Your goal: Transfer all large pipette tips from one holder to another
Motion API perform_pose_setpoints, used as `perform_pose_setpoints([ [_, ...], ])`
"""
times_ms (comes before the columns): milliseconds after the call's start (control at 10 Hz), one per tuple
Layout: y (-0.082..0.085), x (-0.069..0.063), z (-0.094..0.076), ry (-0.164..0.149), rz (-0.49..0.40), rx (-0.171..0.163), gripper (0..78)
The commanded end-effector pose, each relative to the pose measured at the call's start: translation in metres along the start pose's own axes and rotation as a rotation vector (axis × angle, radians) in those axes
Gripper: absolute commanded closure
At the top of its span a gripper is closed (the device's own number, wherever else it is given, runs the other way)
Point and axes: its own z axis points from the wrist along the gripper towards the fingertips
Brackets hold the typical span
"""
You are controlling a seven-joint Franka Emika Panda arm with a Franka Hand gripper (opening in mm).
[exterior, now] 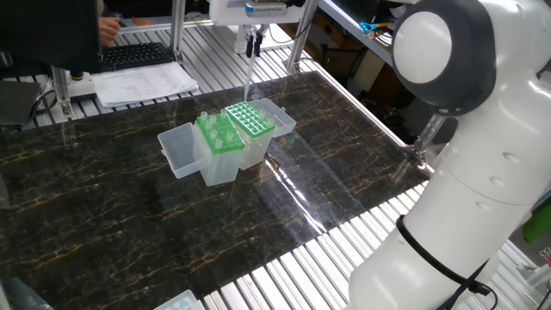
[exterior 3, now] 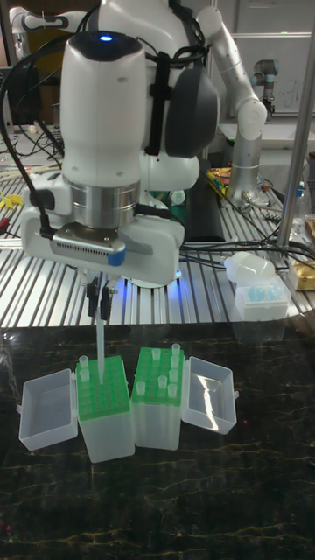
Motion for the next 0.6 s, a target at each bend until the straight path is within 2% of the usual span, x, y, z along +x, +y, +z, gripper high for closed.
perform_pose_setpoints([
  [100,-0.008,-0.007,0.003,-0.006,-0.036,0.014,76.2],
  [400,-0.012,-0.008,0.008,-0.008,-0.054,0.014,76.2],
  [600,-0.019,-0.009,0.016,-0.007,-0.097,0.015,76.2],
])
